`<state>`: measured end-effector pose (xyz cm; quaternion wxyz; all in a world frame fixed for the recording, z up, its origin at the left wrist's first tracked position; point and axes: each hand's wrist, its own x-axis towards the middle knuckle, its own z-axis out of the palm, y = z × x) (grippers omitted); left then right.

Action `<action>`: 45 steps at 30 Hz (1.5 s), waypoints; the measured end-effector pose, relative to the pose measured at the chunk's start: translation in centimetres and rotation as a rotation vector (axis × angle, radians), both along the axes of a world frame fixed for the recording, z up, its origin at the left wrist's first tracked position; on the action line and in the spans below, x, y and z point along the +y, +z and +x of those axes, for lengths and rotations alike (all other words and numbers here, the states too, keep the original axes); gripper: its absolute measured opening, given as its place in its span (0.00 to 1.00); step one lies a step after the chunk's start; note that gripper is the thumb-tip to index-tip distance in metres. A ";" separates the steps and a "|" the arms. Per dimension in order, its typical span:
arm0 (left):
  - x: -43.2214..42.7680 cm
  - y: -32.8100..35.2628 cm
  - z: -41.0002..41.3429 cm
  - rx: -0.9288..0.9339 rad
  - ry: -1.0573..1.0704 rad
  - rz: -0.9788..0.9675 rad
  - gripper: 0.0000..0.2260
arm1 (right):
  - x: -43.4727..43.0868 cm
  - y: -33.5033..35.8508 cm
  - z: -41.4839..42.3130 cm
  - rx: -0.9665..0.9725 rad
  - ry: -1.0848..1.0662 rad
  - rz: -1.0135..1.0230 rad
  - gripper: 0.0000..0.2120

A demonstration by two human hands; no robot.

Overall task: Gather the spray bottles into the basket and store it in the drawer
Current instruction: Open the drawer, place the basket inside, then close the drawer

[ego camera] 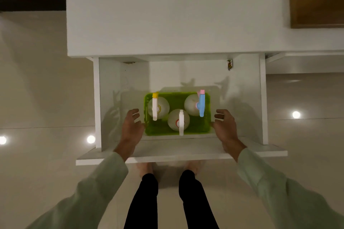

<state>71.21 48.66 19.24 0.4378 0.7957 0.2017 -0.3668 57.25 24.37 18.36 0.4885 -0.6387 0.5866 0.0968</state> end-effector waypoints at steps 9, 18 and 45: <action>1.1 12.2 -9.3 -0.118 0.309 -0.101 0.07 | 8.5 11.8 -5.6 -0.226 -0.232 -0.307 0.05; -1.1 10.3 -10.8 0.415 0.881 -0.210 0.18 | 9.6 9.8 -3.0 -0.197 -1.080 0.516 0.19; -9.7 9.0 4.7 0.239 0.786 -0.447 0.11 | 0.8 9.1 11.4 -0.530 -0.858 0.707 0.10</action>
